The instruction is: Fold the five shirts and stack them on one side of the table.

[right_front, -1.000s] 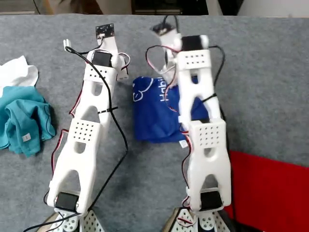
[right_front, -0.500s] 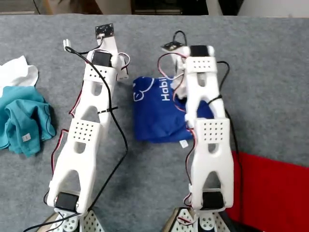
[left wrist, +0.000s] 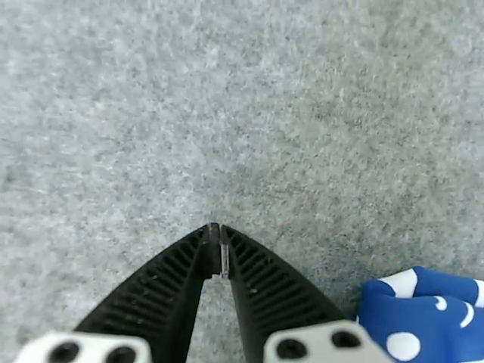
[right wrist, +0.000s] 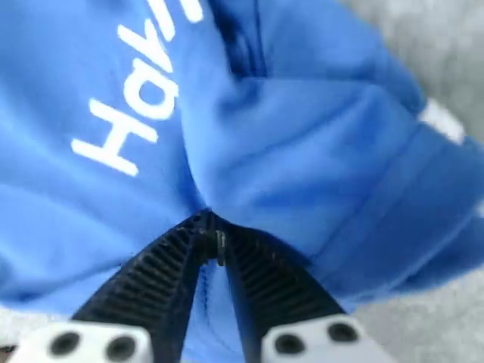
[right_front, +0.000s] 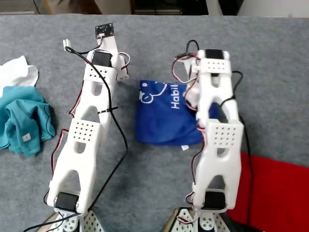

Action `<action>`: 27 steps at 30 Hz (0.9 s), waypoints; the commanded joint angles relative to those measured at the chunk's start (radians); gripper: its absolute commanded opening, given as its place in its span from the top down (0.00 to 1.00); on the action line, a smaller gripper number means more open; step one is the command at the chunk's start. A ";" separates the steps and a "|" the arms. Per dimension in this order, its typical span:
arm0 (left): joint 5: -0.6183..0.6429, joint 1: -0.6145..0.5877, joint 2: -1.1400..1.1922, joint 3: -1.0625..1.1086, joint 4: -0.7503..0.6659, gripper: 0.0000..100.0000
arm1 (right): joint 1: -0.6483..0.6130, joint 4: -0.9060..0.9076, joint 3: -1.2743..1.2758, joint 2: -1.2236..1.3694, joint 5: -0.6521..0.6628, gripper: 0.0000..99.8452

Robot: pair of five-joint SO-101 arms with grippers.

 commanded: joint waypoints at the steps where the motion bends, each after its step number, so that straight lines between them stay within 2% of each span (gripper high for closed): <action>1: -0.002 -0.006 -0.016 -0.044 -0.015 0.98 | 0.053 0.020 0.059 -0.136 0.014 0.99; 16: -0.002 -0.008 -0.016 -0.044 -0.014 0.98 | 0.061 -0.061 0.518 -0.466 0.106 0.99; 23: -0.002 -0.009 -0.016 -0.044 -0.011 0.98 | 0.165 -0.218 0.840 -0.593 0.169 0.99; 27: -0.002 -0.008 -0.016 -0.044 -0.011 0.98 | 0.243 -0.236 0.875 -0.694 0.149 0.99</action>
